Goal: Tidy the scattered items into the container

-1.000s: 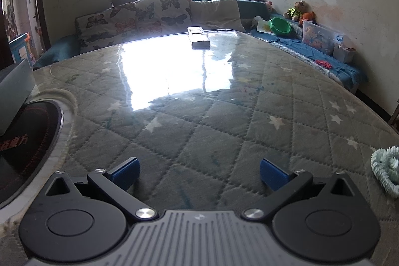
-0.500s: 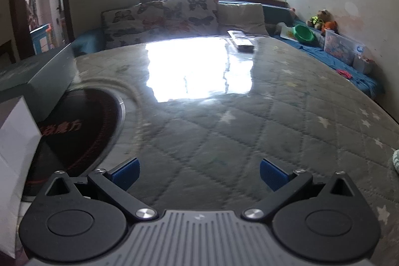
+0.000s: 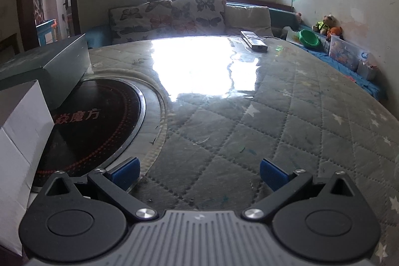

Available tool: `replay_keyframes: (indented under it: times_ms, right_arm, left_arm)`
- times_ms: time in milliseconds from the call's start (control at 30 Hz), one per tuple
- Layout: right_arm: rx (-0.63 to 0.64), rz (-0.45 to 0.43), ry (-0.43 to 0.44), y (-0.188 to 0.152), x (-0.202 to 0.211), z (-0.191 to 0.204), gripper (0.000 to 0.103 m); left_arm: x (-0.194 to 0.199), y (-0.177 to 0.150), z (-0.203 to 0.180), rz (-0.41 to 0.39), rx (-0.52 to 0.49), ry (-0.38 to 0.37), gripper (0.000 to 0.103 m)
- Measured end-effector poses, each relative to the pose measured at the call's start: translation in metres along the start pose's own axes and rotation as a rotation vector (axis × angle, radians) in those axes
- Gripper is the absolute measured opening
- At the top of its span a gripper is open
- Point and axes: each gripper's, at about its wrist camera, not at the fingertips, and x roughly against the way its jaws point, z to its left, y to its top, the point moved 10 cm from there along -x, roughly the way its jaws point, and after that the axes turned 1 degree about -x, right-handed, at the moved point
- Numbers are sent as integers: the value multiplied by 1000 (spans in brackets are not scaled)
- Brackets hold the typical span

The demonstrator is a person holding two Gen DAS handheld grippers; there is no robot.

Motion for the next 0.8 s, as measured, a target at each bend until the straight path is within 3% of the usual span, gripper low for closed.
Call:
replay_keyframes:
  times_ms: [800]
  right_arm:
    - [-28, 5, 18, -3, -2, -3, 103]
  left_arm:
    - [0, 0, 0, 0, 0, 0, 103]
